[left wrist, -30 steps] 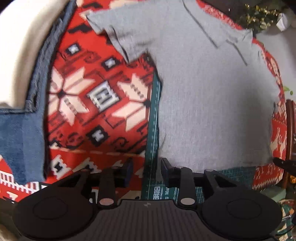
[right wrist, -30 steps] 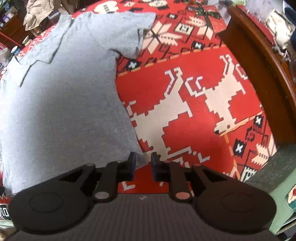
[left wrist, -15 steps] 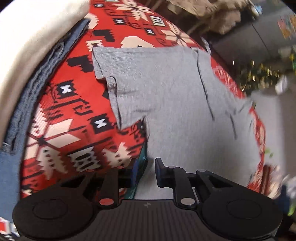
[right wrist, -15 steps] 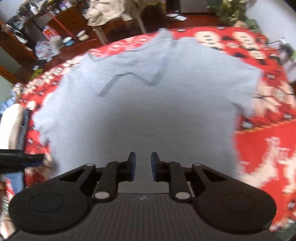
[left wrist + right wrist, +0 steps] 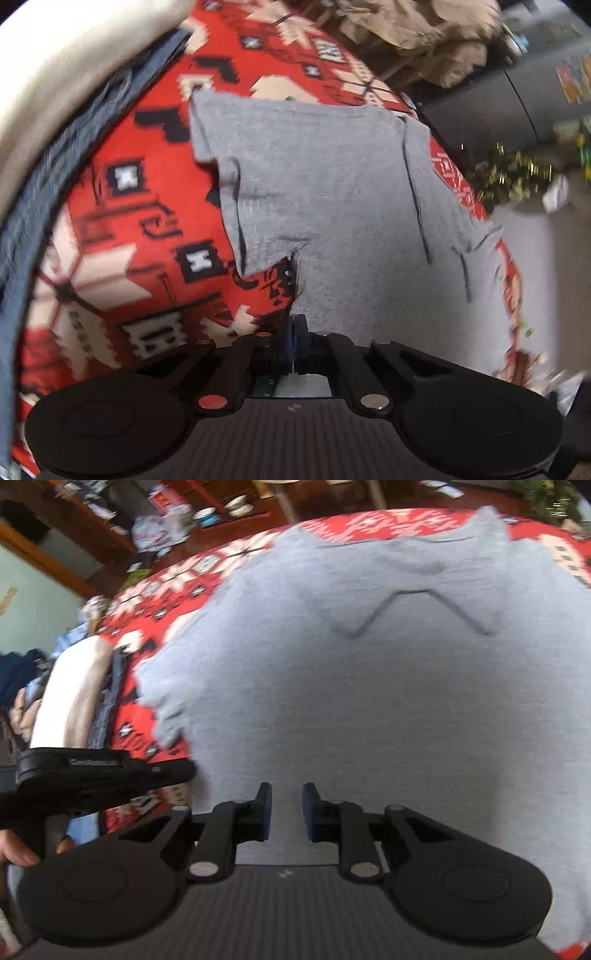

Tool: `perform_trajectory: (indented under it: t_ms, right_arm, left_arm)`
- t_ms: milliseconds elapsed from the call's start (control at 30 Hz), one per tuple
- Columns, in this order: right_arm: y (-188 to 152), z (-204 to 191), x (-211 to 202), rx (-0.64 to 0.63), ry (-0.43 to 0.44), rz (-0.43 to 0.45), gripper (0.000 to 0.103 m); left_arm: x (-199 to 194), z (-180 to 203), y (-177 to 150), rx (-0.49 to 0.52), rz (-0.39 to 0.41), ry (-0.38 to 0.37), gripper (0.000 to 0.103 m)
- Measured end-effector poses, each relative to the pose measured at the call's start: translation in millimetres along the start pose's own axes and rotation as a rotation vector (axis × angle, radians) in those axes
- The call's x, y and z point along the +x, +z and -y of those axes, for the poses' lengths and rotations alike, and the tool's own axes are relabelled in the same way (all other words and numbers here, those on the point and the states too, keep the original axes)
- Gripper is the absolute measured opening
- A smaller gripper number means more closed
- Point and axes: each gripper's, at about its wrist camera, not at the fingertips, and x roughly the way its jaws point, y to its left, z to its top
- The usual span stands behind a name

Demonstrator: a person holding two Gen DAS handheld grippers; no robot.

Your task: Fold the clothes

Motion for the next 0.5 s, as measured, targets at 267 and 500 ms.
perform_trajectory:
  t_ms: [267, 500]
  right_arm:
    - [3.8, -38.7, 41.5, -0.048, 0.1, -0.057, 0.009]
    - [-11.9, -54.8, 62.9, -0.074, 0.116, -0.118, 0.009]
  left_arm:
    - [-1.7, 3.2, 1.8, 0.149, -0.014, 0.037, 0.001]
    - [-4.6, -13.3, 1.3, 0.088, -0.048, 0.023, 0.001]
